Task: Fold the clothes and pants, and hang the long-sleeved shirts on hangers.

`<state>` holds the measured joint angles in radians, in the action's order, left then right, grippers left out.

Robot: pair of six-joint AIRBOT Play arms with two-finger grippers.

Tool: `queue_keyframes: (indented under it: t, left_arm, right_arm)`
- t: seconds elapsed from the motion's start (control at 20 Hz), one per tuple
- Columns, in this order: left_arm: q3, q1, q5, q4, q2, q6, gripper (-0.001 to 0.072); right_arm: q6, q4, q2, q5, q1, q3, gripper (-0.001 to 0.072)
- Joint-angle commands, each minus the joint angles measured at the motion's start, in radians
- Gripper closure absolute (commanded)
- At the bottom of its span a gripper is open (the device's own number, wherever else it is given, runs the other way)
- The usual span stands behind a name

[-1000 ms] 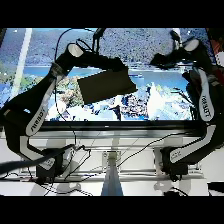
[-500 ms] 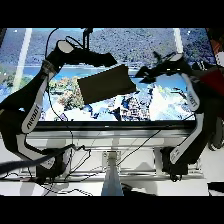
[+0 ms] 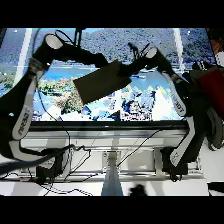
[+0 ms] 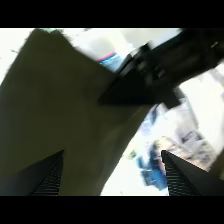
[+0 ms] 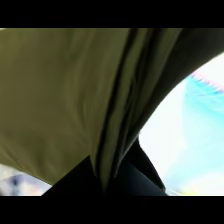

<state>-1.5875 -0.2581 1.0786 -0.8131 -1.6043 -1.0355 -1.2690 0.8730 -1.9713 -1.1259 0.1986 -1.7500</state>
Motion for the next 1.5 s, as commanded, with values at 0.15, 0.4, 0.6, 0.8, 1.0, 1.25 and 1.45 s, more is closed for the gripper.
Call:
queue_keyframes:
  t: [0.15, 0.4, 0.6, 0.8, 1.0, 1.25, 1.45]
  left_arm:
    - [-0.001, 0.044, 0.014, -0.283, 0.278, 0.011, 0.0011]
    - [-0.001, 0.043, 0.014, -0.282, 0.422, 0.011, 0.0011]
    - [-0.001, 0.043, 0.014, -0.278, 0.449, 0.011, 0.0011]
    - [-0.001, 0.043, 0.014, -0.278, 0.442, 0.011, 0.0011]
    - [-0.001, 0.043, 0.014, -0.278, 0.439, 0.011, 0.0011]
    - [-0.001, 0.043, 0.014, -0.279, 0.439, 0.011, 0.0011]
    - [-0.001, 0.043, 0.014, -0.278, 0.439, 0.011, 0.0011]
  right_arm:
    - [-0.174, 0.411, 0.313, -0.063, -0.226, -0.064, 0.0699]
    - [-0.242, 0.637, 0.570, -0.208, -0.572, -0.064, 0.0698]
    - [-0.242, 0.679, 0.696, -0.356, -0.899, -0.064, 0.0698]
    - [-0.348, 0.684, 0.702, -0.603, -1.159, -0.047, 0.0698]
    - [-0.446, 0.606, 0.699, -0.607, -1.269, -0.019, 0.0012]
    - [-0.412, 0.340, 0.697, -0.537, -1.129, -0.019, 0.0416]
    - [-0.305, 0.277, 0.697, -0.493, -0.808, -0.019, 0.0698]
